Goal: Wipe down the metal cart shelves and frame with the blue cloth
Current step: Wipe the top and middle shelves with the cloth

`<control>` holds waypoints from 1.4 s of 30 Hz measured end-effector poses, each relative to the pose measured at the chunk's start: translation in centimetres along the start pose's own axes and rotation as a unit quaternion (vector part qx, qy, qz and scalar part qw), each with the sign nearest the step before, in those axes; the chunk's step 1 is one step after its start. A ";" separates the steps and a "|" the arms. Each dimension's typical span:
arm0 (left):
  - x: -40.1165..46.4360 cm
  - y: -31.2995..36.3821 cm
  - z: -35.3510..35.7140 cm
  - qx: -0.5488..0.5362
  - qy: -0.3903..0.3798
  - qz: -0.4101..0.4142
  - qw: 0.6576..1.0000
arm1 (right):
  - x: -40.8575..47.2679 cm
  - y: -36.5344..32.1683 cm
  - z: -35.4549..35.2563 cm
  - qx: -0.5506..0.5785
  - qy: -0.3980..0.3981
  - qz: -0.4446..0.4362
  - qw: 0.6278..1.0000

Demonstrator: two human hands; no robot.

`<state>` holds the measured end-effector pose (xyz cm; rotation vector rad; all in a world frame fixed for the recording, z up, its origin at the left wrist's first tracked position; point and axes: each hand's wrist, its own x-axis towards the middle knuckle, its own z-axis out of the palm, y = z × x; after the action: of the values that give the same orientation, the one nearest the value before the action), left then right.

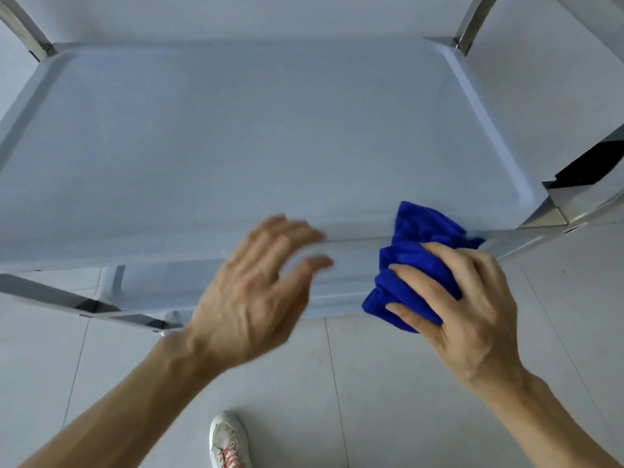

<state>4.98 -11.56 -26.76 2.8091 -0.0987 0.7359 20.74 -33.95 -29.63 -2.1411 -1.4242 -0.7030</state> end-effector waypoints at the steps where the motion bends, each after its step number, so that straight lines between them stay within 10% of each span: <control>1: -1.0 0.5 1.2 -0.007 -0.024 0.048 0.999 | -0.9 0.7 0.7 -0.013 0.005 0.000 1.000; 11: -5.3 -5.6 13.8 0.005 -0.115 -0.173 0.978 | -5.3 9.6 12.9 -0.158 -0.085 0.150 0.972; 25: -8.4 -10.1 21.0 0.107 -0.067 -0.132 0.983 | -5.6 10.5 19.8 -0.124 -0.224 0.267 0.929; 35: -7.4 -9.8 20.6 0.096 -0.070 -0.188 0.975 | -3.8 3.5 21.8 -0.004 -0.233 0.106 0.967; 42: -7.0 -10.3 20.3 0.082 -0.084 -0.155 0.981 | -6.8 10.7 17.9 -0.012 -0.193 0.094 0.977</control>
<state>9.85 -6.46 -49.53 2.9362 0.3806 0.4520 31.23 -30.96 -48.66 -2.4866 -1.3726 -0.2423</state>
